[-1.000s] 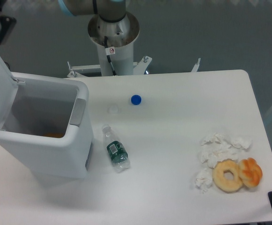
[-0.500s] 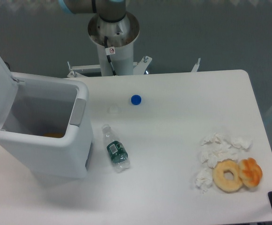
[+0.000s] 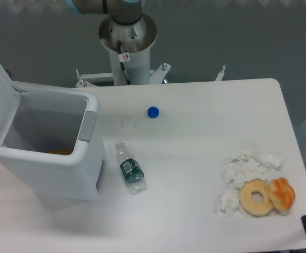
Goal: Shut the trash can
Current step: 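Reach behind the raised lid and push it forward over the can, then press the lid down onto the trash can rim with the gripper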
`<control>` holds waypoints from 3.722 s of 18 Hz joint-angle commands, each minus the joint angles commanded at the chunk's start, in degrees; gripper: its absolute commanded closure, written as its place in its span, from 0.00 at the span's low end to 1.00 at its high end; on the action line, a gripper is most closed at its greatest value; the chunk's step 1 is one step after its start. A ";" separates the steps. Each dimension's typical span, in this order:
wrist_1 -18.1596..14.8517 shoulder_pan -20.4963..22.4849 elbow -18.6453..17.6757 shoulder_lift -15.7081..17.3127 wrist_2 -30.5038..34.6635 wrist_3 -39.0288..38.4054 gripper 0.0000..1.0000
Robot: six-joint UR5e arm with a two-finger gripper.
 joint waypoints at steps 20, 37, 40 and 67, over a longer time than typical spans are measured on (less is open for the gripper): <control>-0.35 2.10 -1.85 -0.62 1.67 2.46 0.00; -0.35 9.57 -3.43 -0.79 6.42 6.68 0.00; -0.35 11.16 -3.60 -0.79 6.50 7.03 0.00; -0.53 18.46 -7.56 -3.34 6.59 13.18 0.00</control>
